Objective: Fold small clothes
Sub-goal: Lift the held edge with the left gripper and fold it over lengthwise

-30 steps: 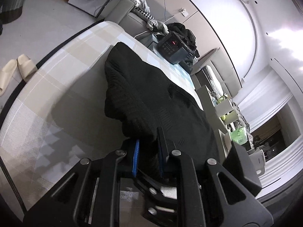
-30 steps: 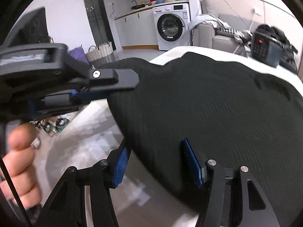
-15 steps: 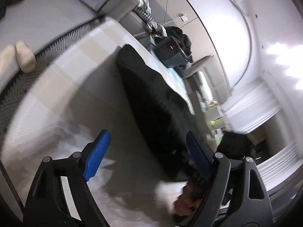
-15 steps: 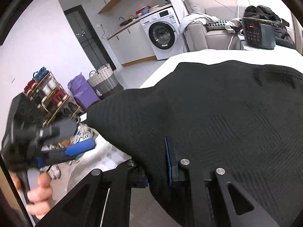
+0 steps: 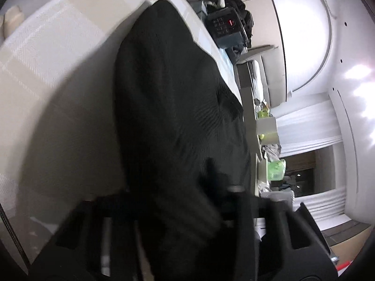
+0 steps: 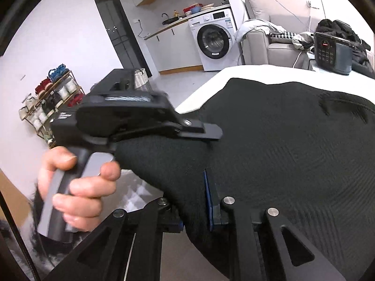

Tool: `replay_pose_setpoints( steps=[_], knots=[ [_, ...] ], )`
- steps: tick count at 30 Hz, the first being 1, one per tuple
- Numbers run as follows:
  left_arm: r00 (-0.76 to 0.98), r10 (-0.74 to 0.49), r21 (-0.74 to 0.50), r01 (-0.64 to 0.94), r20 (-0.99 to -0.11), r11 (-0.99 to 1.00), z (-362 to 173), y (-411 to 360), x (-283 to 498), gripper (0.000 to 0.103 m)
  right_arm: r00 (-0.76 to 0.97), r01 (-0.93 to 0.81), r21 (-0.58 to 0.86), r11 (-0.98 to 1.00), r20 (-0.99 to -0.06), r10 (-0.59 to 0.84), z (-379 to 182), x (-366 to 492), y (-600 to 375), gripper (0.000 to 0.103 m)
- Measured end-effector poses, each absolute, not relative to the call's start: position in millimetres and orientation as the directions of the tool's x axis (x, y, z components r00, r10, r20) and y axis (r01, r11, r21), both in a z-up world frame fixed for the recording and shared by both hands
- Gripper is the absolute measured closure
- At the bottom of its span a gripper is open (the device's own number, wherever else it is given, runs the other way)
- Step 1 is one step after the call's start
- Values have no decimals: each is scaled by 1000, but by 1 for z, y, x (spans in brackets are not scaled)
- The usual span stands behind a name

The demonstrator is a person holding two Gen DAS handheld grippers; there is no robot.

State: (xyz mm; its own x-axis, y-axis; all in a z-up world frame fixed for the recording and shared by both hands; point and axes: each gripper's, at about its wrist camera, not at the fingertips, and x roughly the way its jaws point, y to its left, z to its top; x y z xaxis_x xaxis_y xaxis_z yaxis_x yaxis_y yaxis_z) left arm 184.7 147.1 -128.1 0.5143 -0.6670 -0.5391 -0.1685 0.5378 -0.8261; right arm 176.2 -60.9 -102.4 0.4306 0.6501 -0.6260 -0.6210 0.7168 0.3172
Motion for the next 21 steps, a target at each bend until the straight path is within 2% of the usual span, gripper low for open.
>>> replay_pose_setpoints(
  steps=[1,4,5,6,8,11,12,14,15,18,19,21],
  knots=[
    [526,-652,-815,-153,-547,560,-123,145,185,89,425,-621,321,715,-628,652,-104,174,-63,89],
    [551,-613,-776,-107,-566,621,-104,136,183,93,384,-620,343,706,-652,654,-108,174,-68,79],
    [555,-603,-765,-97,-573,637,-98,133,183,93,359,-622,380,685,-638,681,-106,173,-78,73],
    [558,-594,-754,-91,-579,650,-93,131,183,93,349,-621,410,668,-619,703,-102,172,-88,61],
    [563,-583,-741,-83,-586,666,-84,128,181,93,358,-609,477,634,-548,756,-93,168,-118,54],
    [571,-559,-710,-62,-602,701,-65,118,177,93,460,-547,514,660,-474,751,-86,167,-171,54],
    [571,-549,-693,-48,-610,719,-57,111,179,93,515,-506,491,709,-487,705,-88,169,-182,54],
    [572,-538,-663,-15,-620,748,-39,95,187,93,583,-390,396,831,-592,556,-103,180,-190,55],
    [570,-536,-647,10,-623,763,-28,85,191,93,571,-345,361,866,-651,499,-114,188,-189,59],
    [561,-535,-605,76,-631,793,-2,48,206,93,467,-379,372,848,-714,522,-140,194,-170,61],
    [555,-539,-593,98,-634,799,6,38,210,93,498,-389,338,857,-706,504,-138,189,-165,61],
    [541,-543,-562,149,-643,814,21,11,217,93,485,-397,360,844,-699,526,-136,187,-165,61]
  ],
)
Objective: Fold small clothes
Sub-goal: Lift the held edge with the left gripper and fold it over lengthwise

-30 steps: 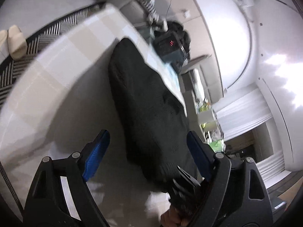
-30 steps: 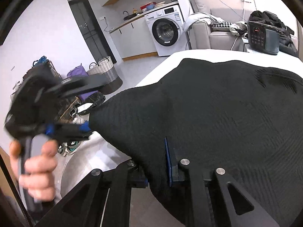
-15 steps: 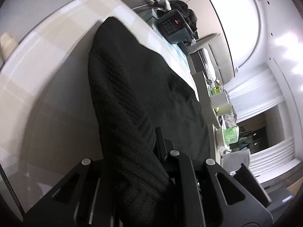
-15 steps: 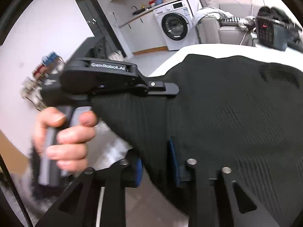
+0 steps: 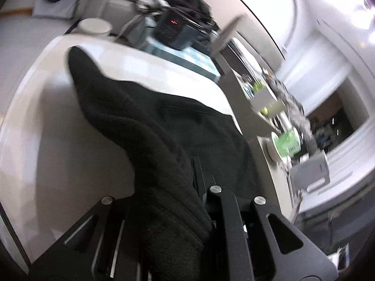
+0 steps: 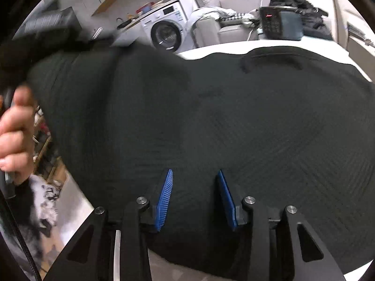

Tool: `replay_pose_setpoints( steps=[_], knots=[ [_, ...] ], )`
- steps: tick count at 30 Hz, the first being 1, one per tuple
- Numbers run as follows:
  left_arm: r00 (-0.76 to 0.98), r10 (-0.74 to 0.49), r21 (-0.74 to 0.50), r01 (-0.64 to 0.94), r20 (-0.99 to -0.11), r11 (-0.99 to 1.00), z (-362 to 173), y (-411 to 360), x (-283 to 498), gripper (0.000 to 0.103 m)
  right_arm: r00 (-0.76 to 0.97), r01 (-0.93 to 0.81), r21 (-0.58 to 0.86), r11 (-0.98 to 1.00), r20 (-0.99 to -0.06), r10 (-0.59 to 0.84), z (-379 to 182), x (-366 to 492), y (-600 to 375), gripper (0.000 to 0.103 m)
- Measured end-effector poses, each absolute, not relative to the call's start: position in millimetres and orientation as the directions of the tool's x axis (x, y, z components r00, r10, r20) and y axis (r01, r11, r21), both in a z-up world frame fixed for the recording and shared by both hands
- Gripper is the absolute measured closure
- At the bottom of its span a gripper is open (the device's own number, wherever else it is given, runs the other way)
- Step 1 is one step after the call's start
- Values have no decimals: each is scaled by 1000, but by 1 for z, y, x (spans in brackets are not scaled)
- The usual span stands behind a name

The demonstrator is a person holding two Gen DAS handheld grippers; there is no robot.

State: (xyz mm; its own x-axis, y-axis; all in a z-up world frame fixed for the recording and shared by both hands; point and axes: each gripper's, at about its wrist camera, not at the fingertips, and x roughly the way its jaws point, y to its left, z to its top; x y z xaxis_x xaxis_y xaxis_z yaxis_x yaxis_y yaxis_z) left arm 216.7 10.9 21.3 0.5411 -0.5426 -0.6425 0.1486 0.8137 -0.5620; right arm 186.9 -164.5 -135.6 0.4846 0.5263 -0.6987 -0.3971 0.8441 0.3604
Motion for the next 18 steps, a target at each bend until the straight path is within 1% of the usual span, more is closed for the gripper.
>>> replay_pose_setpoints(
  steps=[2,4,9,11,13,15,16,17,18],
  knots=[
    [530,-548,-514,229,-646,827,39,-23,221,93,499,-369,406,836,-672,547,-129,185,-182,61],
    [511,-570,-484,304,-644,820,57,-59,226,93,543,-343,416,842,-643,539,-120,179,-206,61],
    [415,-657,-445,502,-629,742,84,-176,236,93,669,-197,398,896,-613,420,-98,161,-283,61],
    [292,-690,-450,581,-663,678,71,-244,242,91,698,-120,384,916,-623,353,-97,152,-315,61],
    [178,-669,-462,596,-722,657,48,-291,244,83,708,-41,369,929,-645,287,-101,144,-346,61],
    [110,-651,-477,591,-751,651,24,-312,240,81,704,37,352,935,-673,225,-107,137,-373,61],
    [94,-666,-500,585,-740,639,16,-310,235,81,697,63,345,937,-687,206,-108,136,-381,61],
    [81,-690,-530,577,-719,621,13,-304,230,78,697,85,348,934,-690,194,-111,127,-395,61],
    [76,-707,-553,567,-703,610,13,-296,225,66,699,93,354,931,-689,192,-112,123,-404,61]
  ],
)
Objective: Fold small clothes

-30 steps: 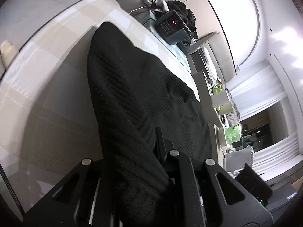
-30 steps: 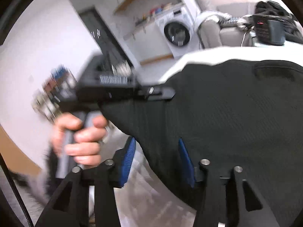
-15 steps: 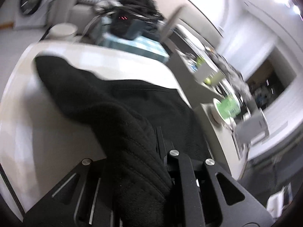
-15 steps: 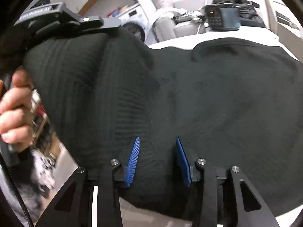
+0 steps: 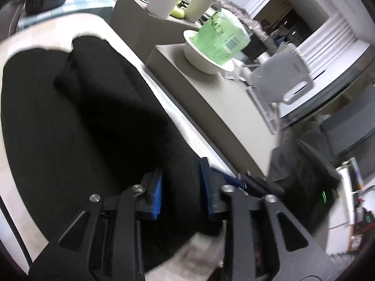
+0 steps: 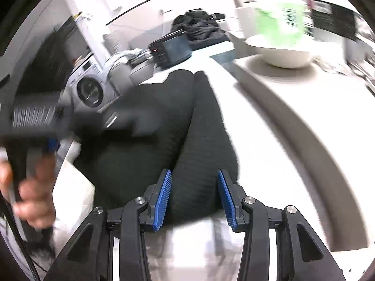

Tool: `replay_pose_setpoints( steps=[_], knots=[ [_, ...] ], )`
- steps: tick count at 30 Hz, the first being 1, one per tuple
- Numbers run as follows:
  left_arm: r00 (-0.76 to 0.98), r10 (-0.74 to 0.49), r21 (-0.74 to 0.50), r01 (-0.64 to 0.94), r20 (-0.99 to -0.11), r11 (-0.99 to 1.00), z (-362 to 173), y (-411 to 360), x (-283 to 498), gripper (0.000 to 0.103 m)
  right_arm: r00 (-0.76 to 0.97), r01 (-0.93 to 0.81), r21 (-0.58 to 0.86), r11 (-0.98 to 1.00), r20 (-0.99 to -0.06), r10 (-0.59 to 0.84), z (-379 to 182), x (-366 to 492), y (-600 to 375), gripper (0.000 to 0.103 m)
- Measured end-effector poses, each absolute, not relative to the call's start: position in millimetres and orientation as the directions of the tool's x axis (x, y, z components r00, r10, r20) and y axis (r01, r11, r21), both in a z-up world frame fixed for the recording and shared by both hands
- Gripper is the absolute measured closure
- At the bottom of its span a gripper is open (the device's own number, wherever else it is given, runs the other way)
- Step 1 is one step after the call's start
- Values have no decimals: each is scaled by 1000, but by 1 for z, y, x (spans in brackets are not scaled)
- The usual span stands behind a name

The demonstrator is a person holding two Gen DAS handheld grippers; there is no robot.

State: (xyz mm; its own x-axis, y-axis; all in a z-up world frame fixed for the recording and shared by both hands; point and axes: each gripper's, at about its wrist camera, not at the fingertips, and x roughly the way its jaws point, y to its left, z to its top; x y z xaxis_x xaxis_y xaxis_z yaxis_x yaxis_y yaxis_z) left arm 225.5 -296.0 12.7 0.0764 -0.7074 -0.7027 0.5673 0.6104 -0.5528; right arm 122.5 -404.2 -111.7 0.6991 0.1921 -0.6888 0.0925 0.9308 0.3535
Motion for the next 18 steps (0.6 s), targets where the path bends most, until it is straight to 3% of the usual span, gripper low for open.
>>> replay_pose_setpoints(
  steps=[1,4,11,16,18],
  knots=[
    [93,-716,-564,549,-692,617,15,-283,220,48,699,88,355,931,-688,196,-110,120,-411,60],
    [218,-710,-527,535,-670,661,25,-232,206,33,704,86,361,928,-681,200,-112,118,-426,59],
    [368,-530,-453,279,-764,847,-17,-150,232,30,734,121,440,890,-644,218,-106,107,-456,59],
    [334,-525,-477,220,-783,851,-46,-152,260,33,766,124,456,881,-609,207,-85,101,-461,56],
    [339,-531,-483,221,-776,847,-48,-155,267,33,778,102,471,876,-587,225,-76,101,-463,43]
  ],
)
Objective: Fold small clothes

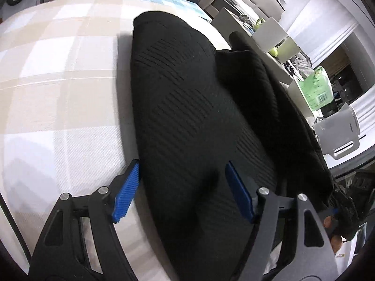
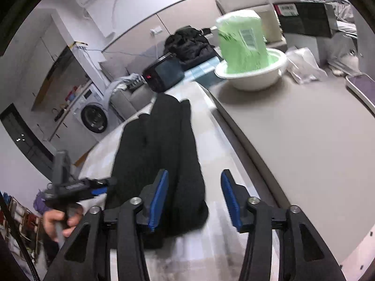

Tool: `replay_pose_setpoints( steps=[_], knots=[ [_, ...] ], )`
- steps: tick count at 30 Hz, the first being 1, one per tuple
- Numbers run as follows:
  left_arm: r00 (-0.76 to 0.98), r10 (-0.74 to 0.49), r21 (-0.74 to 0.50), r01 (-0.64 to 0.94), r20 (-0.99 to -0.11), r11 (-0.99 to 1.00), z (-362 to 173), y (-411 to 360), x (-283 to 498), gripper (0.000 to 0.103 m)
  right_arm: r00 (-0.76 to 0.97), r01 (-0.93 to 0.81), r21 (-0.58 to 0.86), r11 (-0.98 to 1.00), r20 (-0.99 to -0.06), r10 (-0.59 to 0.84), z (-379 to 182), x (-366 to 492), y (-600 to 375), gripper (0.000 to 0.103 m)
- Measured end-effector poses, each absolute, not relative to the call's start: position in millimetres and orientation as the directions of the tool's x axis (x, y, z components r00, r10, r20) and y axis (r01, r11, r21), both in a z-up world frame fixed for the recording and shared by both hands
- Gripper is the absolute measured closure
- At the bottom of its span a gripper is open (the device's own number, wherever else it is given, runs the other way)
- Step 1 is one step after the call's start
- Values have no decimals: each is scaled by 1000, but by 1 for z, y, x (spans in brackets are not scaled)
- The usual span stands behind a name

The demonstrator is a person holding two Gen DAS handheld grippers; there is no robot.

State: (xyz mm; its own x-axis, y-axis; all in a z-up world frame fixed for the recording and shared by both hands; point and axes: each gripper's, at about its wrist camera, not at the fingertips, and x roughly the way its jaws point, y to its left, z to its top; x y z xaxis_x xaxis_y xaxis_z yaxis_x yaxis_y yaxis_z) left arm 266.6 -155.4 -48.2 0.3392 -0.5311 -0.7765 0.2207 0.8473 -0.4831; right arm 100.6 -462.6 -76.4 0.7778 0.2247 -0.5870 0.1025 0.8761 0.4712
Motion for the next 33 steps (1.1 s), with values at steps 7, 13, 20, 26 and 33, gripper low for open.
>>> replay_pose_setpoints(
  steps=[7,13,20,26,33],
  knots=[
    [370,-572,-550,175,-732,817,-60,-148,284,93,702,23,474,880,-635,324,-86,141,-443,39],
    [395,-594,-574,182,-701,798,-57,-130,275,96,656,-26,539,842,-626,421,-102,167,-429,39],
    [428,-578,-570,162,-695,805,-53,-79,255,96,581,-122,596,794,-605,544,-110,172,-389,40],
    [466,-486,-506,91,-740,858,-51,-3,225,94,533,-202,594,778,-600,596,-112,167,-354,40],
    [532,-393,-453,20,-750,891,-39,30,212,85,541,-186,618,764,-584,605,-104,184,-349,40]
  ],
)
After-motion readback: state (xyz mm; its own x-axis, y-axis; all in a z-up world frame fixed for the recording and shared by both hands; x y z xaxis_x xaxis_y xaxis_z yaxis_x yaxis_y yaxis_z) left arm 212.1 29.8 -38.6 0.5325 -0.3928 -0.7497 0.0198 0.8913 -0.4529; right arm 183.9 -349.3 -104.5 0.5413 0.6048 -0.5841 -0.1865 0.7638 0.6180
